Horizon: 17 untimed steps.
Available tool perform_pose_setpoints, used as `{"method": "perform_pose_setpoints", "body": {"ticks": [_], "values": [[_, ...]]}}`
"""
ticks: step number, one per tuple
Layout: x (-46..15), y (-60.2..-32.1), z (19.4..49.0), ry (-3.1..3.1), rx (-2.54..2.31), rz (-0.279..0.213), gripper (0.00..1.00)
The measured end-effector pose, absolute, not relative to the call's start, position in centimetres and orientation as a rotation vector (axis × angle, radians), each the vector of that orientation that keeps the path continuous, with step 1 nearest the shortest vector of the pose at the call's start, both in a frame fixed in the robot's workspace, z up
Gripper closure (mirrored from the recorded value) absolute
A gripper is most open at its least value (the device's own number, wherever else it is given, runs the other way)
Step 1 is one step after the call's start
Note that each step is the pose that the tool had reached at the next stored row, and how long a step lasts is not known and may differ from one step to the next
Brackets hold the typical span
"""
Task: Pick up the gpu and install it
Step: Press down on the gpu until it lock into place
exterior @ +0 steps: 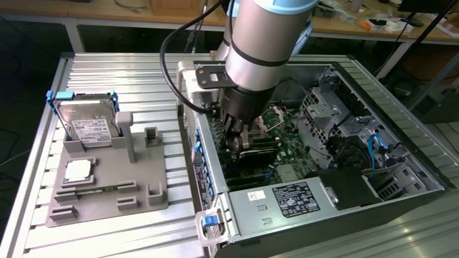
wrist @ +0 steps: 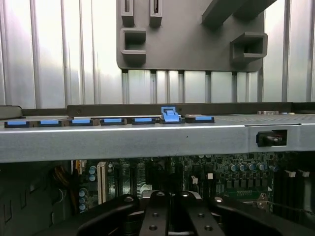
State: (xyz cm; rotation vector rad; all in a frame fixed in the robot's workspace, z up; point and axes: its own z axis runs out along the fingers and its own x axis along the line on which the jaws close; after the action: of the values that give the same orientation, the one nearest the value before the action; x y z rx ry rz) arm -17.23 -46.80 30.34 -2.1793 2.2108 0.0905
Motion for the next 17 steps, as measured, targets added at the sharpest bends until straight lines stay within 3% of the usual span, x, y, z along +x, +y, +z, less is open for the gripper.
{"method": "perform_pose_setpoints", "body": {"ticks": [9,17], "values": [[-17.16,-46.7,30.33,2.297,-2.198,0.224,0.89],[-16.9,-46.43,30.37,2.334,-2.201,0.236,0.89]]}}
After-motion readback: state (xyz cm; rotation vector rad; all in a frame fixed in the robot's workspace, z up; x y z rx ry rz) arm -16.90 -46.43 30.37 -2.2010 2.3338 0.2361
